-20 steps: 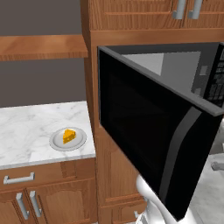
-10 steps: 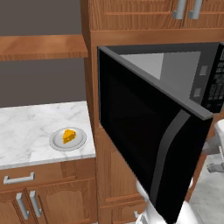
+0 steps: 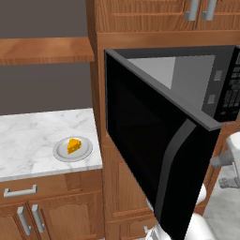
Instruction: Pick the cheese from the counter and place it in the microwave. Then turn on the microwave.
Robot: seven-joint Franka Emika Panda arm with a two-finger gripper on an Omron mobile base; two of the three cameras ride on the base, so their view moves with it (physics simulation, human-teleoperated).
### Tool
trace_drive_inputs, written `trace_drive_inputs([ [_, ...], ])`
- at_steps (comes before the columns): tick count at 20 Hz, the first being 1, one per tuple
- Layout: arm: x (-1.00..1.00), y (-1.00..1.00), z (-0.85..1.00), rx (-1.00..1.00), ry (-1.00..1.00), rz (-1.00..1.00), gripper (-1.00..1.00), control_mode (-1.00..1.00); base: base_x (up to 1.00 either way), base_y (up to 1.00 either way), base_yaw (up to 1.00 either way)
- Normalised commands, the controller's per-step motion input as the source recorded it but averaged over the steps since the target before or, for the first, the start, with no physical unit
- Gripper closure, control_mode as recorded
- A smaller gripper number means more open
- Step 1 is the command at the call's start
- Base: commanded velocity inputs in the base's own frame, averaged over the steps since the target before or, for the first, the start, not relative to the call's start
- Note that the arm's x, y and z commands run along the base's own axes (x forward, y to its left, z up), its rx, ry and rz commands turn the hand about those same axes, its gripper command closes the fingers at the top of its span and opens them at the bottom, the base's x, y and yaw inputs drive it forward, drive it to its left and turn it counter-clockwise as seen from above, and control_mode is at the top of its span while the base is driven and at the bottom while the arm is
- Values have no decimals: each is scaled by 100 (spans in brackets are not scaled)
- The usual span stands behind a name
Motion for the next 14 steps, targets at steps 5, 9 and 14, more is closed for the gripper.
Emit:
trace_drive_inputs([
  [5, -18, 21, 0, 0, -7, 0, -100, -100, 0, 0, 0],
  [9, -18, 18, 0, 0, -7, 0, -100, -100, 0, 0, 0],
  [14, -28, -8, 0, 0, -6, 0, -100, -100, 0, 0, 0],
])
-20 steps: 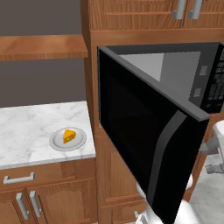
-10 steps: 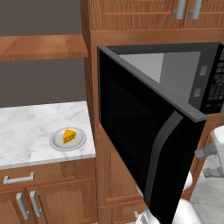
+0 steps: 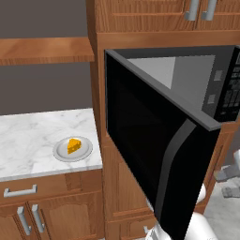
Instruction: Pick the cheese from the counter and place it in the microwave. Then turn on the microwave.
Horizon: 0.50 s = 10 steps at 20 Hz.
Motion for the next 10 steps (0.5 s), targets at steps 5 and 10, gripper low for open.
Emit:
trace_drive_inputs([
  [5, -35, -19, 0, 0, -1, 0, -100, -100, 0, 0, 0],
  [10, -30, -26, 11, 7, 2, -3, -100, -100, 0, 0, 0],
])
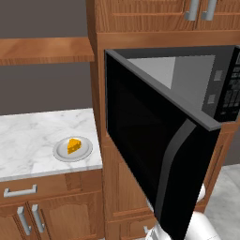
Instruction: Pick the cheese from the counter and place it in the microwave. Then turn on the microwave.
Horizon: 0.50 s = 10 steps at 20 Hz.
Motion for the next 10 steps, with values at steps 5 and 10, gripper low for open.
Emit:
trace_drive_inputs([
  [5, -10, -23, 13, 14, 9, -15, -100, -100, 0, 0, 0],
  [10, -7, -26, 10, 17, 12, -24, -100, -100, 0, 0, 0],
])
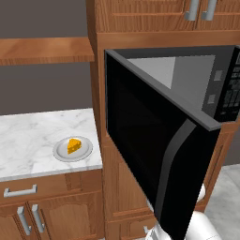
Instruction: Pick the cheese from the counter and place it in the microwave. Then turn on the microwave.
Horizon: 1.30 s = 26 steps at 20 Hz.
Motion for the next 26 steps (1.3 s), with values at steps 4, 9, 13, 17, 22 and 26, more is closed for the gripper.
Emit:
trace_drive_inputs([
  [4, 0, -28, 7, 18, 15, -30, -100, -100, 0, 0, 0],
  [9, 0, -28, 5, 18, 15, -32, -100, -100, 0, 0, 0],
  [13, 0, -24, 8, 16, 16, -32, -100, -100, 0, 0, 0],
  [17, 2, -17, 12, 14, 15, -30, -100, -100, 0, 0, 0],
  [22, 16, -14, 13, 13, 13, -26, -100, -100, 0, 0, 0],
  [26, 26, -12, 9, 13, 11, -23, -100, -100, 0, 0, 0],
])
